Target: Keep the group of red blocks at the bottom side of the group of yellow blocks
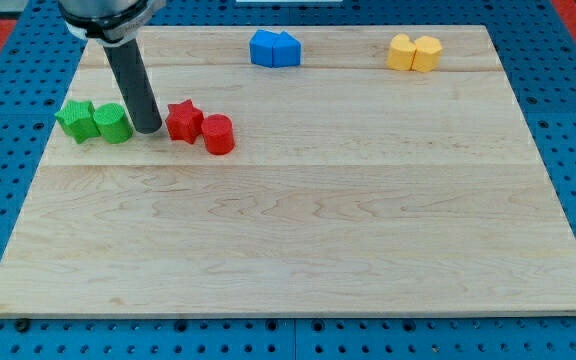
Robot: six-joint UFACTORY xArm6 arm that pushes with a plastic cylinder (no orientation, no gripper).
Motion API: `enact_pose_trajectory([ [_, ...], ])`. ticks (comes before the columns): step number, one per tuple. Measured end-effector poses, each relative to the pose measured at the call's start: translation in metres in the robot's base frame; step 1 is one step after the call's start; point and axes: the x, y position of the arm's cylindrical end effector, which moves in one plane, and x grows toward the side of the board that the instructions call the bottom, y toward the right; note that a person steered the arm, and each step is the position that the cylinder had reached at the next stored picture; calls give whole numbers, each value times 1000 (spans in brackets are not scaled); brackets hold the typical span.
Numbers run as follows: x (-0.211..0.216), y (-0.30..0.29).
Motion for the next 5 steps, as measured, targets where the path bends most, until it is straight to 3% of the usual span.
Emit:
enact_pose_trajectory([
  [2,1,47],
  [5,68,179],
])
